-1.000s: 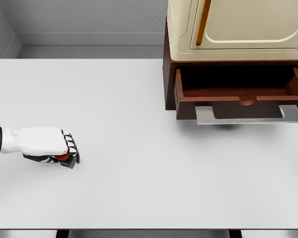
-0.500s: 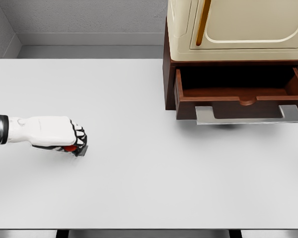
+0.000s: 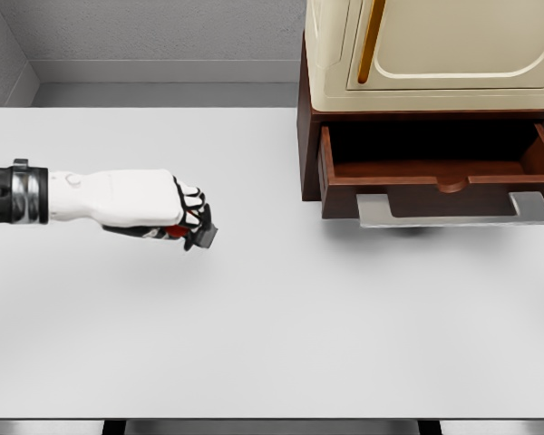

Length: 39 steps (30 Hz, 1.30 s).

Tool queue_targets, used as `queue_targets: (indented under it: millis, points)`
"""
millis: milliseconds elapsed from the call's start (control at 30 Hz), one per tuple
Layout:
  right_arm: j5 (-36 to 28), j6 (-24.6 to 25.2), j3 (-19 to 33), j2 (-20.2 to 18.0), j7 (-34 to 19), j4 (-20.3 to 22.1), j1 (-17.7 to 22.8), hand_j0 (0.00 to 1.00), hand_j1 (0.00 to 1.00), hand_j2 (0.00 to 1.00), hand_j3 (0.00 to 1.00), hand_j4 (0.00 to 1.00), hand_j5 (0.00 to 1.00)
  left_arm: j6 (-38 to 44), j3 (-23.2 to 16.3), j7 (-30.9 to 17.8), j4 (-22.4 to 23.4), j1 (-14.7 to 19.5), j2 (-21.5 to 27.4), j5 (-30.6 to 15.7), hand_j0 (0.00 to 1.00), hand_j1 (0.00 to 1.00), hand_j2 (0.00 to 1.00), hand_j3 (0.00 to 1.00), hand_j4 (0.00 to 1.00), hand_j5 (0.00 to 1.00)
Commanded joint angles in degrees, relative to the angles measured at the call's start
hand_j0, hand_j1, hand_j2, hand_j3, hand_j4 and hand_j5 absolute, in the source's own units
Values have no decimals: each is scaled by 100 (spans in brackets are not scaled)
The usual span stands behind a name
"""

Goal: Put the switch into the drawer with left arm, and close the drawer with right arm

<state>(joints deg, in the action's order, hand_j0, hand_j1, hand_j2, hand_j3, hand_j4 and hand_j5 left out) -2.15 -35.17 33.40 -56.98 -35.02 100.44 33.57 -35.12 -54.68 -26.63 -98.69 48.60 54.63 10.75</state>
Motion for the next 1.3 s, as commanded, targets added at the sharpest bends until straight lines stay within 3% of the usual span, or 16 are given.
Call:
queue_targets:
  millis: [0, 133, 233, 333, 433, 567, 667, 867, 1033, 1133, 1233, 1267]
  points:
    - [-40, 17, 0, -6, 2, 2, 0, 51, 51, 51, 51, 51, 51, 12, 1, 0, 165, 9, -251, -161, 35, 35, 35, 35, 35, 35]
    - [-40, 17, 9, -6, 2, 2, 0, 51, 51, 51, 51, 51, 51, 12, 1, 0, 209, 88, -796, -170, 35, 35, 35, 35, 35, 35]
    - [-40, 17, 9, -6, 2, 2, 0, 51, 51, 51, 51, 51, 51, 12, 1, 0, 517, 272, -1244, -231, 35, 35, 35, 35, 35, 35]
    - [-40, 17, 9, -6, 2, 2, 0, 51, 51, 51, 51, 51, 51, 12, 10, -8, 631, 483, -1288, -557, 35, 35, 35, 35, 35, 35]
    - [-40, 17, 9, -6, 2, 2, 0, 51, 51, 51, 51, 51, 51, 12, 1, -8, 658, 492, -1516, -583, 35, 35, 35, 35, 35, 35]
    - [-40, 17, 0, -6, 2, 2, 0, 50, 50, 50, 50, 50, 50, 12, 1, -17, 1150, 721, -1877, -697, 35, 35, 35, 35, 35, 35]
    - [-40, 17, 9, -6, 2, 2, 0, 51, 51, 51, 51, 51, 51, 12, 1, -17, 1194, 940, -1939, -926, 35, 35, 35, 35, 35, 35]
    - [-40, 17, 0, -6, 2, 11, 0, 51, 51, 51, 51, 51, 51, 12, 1, -35, 1475, 1327, -2597, -909, 35, 35, 35, 35, 35, 35]
    - [-49, 17, 9, -14, 2, 11, -9, 51, 51, 51, 51, 51, 51, 12, -43, -307, 2433, 1477, -3617, -864, 35, 35, 35, 35, 35, 35]
    - [-49, 17, 0, -6, 2, 11, 0, 51, 51, 51, 51, 51, 51, 12, -43, -316, 2661, 1556, -3793, -864, 35, 35, 35, 35, 35, 35]
    - [-40, 17, 0, -14, 2, 11, 0, 51, 51, 51, 51, 51, 51, 12, -52, -360, 3373, 1696, -4250, -856, 35, 35, 35, 35, 35, 35]
    - [-49, 17, 0, -6, 2, 11, 9, 51, 51, 51, 51, 51, 51, 12, -52, -465, 3391, 1696, -4294, -856, 35, 35, 35, 35, 35, 35]
